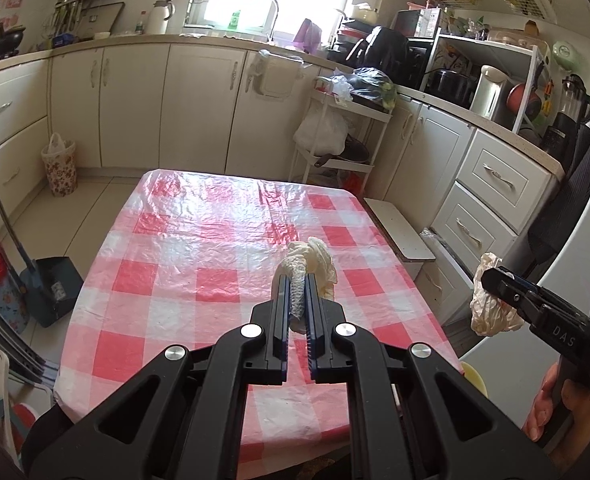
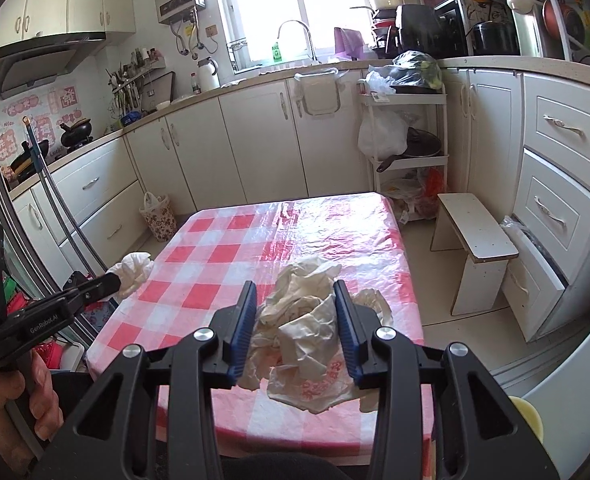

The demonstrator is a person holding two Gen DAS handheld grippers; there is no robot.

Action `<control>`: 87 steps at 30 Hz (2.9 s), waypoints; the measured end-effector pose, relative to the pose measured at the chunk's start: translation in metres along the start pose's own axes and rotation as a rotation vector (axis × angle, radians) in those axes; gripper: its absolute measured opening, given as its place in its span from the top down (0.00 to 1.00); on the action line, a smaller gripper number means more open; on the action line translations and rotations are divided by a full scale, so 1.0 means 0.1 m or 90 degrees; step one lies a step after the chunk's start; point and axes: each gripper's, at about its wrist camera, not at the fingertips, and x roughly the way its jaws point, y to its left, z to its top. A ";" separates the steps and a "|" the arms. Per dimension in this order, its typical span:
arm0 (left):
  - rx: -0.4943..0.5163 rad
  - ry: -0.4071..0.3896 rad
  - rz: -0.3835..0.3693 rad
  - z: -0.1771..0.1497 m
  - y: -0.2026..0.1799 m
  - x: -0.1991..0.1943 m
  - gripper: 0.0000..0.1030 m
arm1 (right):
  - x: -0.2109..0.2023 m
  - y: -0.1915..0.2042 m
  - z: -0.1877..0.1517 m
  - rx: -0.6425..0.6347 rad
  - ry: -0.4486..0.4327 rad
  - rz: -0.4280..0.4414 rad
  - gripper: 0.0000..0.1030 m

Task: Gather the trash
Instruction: 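Carry the tissue and wrapper toward the yellow bin with both tools, then open both tools over the yellow bin to drop tissue and wrapper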

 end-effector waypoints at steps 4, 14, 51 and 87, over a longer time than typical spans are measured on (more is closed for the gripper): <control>0.018 -0.002 -0.005 0.00 -0.14 -0.03 0.93 | -0.07 -0.08 -0.04 0.009 -0.007 -0.005 0.62; 0.066 0.003 -0.027 -0.07 -0.53 -0.03 0.93 | -0.22 -0.34 -0.18 0.038 -0.011 -0.025 0.62; 0.267 0.085 -0.214 -0.56 -2.71 0.25 0.93 | -0.82 -1.89 -1.13 0.199 0.035 -0.187 0.61; 0.296 0.200 -0.234 -1.27 -3.72 1.10 0.46 | -0.75 -2.67 -1.81 0.352 0.137 -0.290 0.26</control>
